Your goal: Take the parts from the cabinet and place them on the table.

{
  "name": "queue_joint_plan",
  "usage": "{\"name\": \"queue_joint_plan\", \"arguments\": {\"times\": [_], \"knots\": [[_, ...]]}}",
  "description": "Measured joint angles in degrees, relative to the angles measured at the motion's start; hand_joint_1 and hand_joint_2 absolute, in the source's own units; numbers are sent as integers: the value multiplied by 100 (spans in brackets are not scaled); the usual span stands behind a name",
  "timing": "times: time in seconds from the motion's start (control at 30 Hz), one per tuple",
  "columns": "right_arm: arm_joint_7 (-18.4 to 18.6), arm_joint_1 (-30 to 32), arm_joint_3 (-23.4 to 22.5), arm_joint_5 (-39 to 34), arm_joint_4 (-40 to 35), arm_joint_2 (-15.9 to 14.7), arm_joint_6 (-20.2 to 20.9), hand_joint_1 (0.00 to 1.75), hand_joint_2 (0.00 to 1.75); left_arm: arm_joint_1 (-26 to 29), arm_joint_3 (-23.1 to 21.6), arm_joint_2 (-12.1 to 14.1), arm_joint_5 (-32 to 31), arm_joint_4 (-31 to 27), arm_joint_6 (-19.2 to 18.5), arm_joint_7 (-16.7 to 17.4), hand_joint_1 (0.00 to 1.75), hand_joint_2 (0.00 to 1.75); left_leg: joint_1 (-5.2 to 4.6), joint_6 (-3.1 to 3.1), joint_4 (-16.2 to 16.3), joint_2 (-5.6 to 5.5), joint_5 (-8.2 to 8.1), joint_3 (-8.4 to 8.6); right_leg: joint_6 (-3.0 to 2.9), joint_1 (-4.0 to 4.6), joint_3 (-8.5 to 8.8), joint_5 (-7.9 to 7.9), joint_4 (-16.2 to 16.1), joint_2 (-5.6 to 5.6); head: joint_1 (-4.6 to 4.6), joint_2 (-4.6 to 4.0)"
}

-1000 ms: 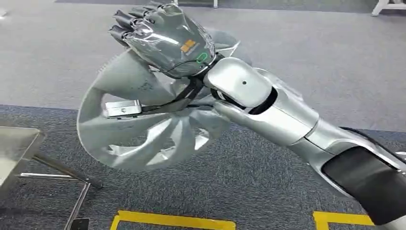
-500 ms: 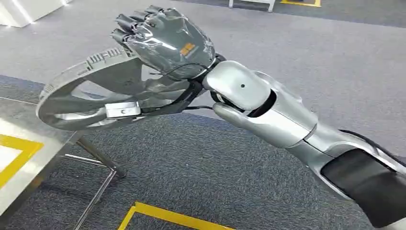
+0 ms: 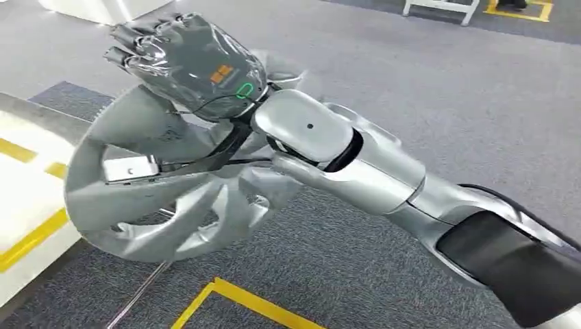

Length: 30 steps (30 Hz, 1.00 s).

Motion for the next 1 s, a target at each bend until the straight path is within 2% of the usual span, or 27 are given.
{"name": "queue_joint_plan", "arguments": {"times": [0.03,0.13,0.17,0.2,0.23,0.27,0.3,0.33,0.37,0.4,0.43,0.47,0.5,0.53,0.57,0.63,0.67,0.7,0.73,0.77,0.83,0.87,0.9,0.93,0.97,1.0], "knots": [[4,-16,-2,-2,11,0,0,175,175,-12,0,4,-2,0,-5,-2,0,175,-15,104,-70,-23,26,1,36,31,-10,-30,38,-35,-15,0],[-2,-21,2,-2,35,24,-2,175,175,10,0,37,-11,0,-7,-4,0,175,-29,226,-49,-223,-21,-17,112,38,84,-87,-5,-242,-2,0],[-2,-36,2,-2,37,31,-2,175,175,15,-2,52,-41,-2,-7,-13,0,175,0,274,-80,-291,-3,24,159,8,50,-147,11,-214,2,0],[-7,-42,2,-2,42,35,-7,175,175,19,-2,50,-68,0,-7,-44,0,175,6,299,-80,-345,-6,28,175,-13,-5,-260,162,106,18,0],[-9,-55,-4,-2,44,33,-11,175,175,15,-9,54,-118,0,0,-68,0,175,7,335,-79,-392,-4,27,166,-22,-181,-462,545,351,31,0],[-9,-46,-7,-2,55,31,-11,175,175,4,-28,55,-158,0,0,-105,0,175,5,365,-79,-460,-8,27,166,-21,-442,-679,1063,474,44,0],[-11,-23,-7,-2,70,20,-9,175,175,-2,-33,54,-170,0,2,-129,0,175,0,373,-78,-542,-12,27,167,-18,-705,-846,1538,524,44,0],[-13,16,-7,-2,92,15,-9,175,175,0,-33,54,-177,0,2,-138,0,175,-4,375,-76,-633,-13,31,157,-15,-928,-893,1879,544,42,0],[-15,38,-4,-2,107,15,-9,175,175,3,-33,57,-181,0,4,-138,0,175,-7,375,-74,-716,-13,35,139,-15,-1002,-789,1891,546,44,0],[-15,42,-4,-2,116,15,-9,175,175,4,-33,57,-186,0,4,-140,0,175,-10,375,-71,-801,-13,39,117,-15,-954,-572,1666,551,44,0],[-15,41,-4,-2,125,15,-9,175,175,2,-35,57,-186,0,6,-142,0,175,-13,374,-69,-897,-14,45,80,-15,-789,-258,1221,589,42,0],[-15,33,-7,-2,125,15,-9,175,175,2,-37,54,-186,0,6,-144,0,175,-12,370,-69,-983,-16,52,34,-18,-572,57,675,733,46,0],[-15,28,-7,-2,127,15,-9,175,175,4,-39,44,-186,0,6,-144,0,175,14,366,-69,-1043,-15,45,-13,-22,-433,202,271,1009,44,0],[-15,31,-7,-2,133,15,-9,175,175,-1,-39,37,-186,0,15,-146,0,175,-8,323,-51,-1133,-10,8,-36,-53,-307,172,182,1101,30,0],[-13,24,-7,0,142,15,-9,175,175,0,-42,35,-186,0,11,-146,0,175,32,279,-52,-1188,4,-24,-28,-18,-259,115,99,1039,59,0],[-15,29,-4,0,153,15,-9,175,175,30,-44,33,-186,0,13,-146,0,175,77,193,-94,-1312,45,-39,-34,11,-251,118,94,934,68,0],[-15,17,-4,0,153,22,-9,175,175,43,-42,48,-186,-2,15,-146,0,175,39,152,-99,-1371,40,-40,-55,-55,-207,146,10,834,68,0],[-15,18,-2,0,155,31,-9,175,175,49,-44,43,-186,-2,17,-146,0,175,0,128,-20,-1044,-33,-72,-69,-57,-156,165,-33,747,59,0],[-15,0,-4,0,158,31,-9,175,175,45,-44,48,-186,-2,15,-146,0,175,4,80,241,-737,-211,-187,-91,-56,-124,159,-51,675,-9,0],[-15,-11,-4,0,162,31,-7,175,175,29,-46,48,-186,-2,15,-151,0,175,16,45,630,-615,-412,-361,-102,-48,-112,149,-49,588,0,0],[-18,23,7,2,177,31,-4,175,175,16,-55,41,-192,-2,15,-184,0,175,49,-1,1433,-537,-709,-739,-110,-42,-84,111,-41,404,-6,0],[-22,39,20,2,186,31,-4,175,175,22,-61,41,-197,-2,17,-214,0,175,60,-13,1522,-532,-683,-784,-109,-42,-73,98,-39,332,-2,0],[-22,46,28,2,192,31,-4,175,175,32,-68,41,-205,-2,28,-245,0,175,68,-25,1368,-521,-523,-695,-102,-42,-56,80,-33,255,-6,0],[-24,46,33,4,192,31,-2,175,175,39,-74,41,-227,-2,39,-269,0,175,69,-28,972,-485,-280,-494,-93,-43,-36,54,-24,184,-4,0],[-24,39,33,4,192,31,-2,175,175,39,-81,44,-238,-2,52,-297,0,175,67,-20,468,-400,-33,-229,-75,-44,-6,24,-11,120,-4,0],[-26,28,33,7,192,31,0,175,175,37,-94,41,-256,-2,72,-325,0,175,44,-8,2,-141,79,0,-41,-41,31,-17,6,56,-6,0]]}}
